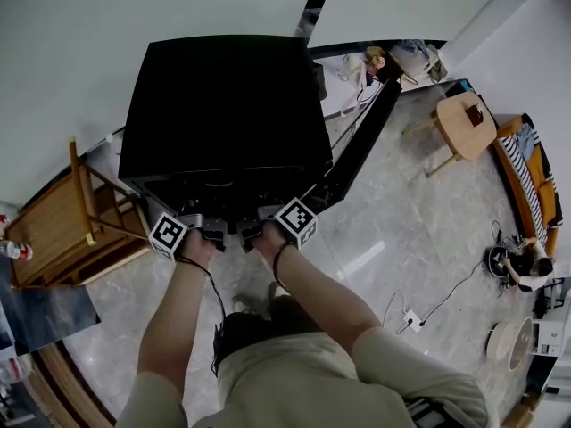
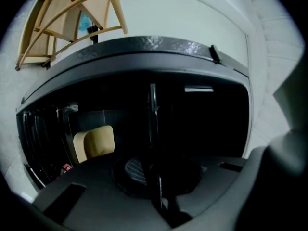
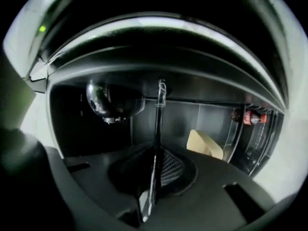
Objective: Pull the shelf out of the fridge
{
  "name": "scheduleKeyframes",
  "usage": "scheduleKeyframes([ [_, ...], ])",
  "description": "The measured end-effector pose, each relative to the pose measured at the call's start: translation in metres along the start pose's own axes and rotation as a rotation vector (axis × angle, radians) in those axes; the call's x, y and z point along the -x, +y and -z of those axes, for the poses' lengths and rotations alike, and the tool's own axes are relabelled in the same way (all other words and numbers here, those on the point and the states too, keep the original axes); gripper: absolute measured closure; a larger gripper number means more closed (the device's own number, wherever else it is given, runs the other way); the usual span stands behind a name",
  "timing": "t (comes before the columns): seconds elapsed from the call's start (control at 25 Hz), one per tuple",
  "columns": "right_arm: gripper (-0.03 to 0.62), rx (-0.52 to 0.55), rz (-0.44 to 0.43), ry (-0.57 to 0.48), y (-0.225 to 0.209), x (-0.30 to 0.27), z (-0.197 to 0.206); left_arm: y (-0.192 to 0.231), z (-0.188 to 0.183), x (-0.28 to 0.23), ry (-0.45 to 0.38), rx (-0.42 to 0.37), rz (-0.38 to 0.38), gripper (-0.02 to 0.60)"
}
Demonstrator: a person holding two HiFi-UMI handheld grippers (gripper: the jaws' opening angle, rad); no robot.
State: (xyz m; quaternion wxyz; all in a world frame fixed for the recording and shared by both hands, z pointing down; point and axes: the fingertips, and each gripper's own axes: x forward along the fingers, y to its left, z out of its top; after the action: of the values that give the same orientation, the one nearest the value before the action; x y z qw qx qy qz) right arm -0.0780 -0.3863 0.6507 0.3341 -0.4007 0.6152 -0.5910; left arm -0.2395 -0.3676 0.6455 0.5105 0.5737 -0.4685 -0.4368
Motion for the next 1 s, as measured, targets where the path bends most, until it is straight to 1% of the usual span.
scheduleKeyframes([
  [0.24, 0.586, -0.013, 0.022, 0.026, 0.0, 0.019, 0.008, -0.004, 0.006, 0.02, 0.004, 0.014, -0.011, 0.565],
  [0.44, 0.586, -0.016, 0.024, 0.044, -0.001, 0.032, 0.014, -0.003, 0.009, 0.033, 0.008, 0.011, -0.014, 0.565],
  [0.64, 0.586, -0.029, 0.046, 0.067, -0.001, 0.046, 0.021, -0.004, 0.014, 0.049, 0.021, 0.015, -0.024, 0.565],
  [1.0, 0.586, -0.022, 0.043, 0.107, -0.002, 0.062, 0.025, -0.005, 0.02, 0.066, 0.021, 0.016, -0.021, 0.566],
])
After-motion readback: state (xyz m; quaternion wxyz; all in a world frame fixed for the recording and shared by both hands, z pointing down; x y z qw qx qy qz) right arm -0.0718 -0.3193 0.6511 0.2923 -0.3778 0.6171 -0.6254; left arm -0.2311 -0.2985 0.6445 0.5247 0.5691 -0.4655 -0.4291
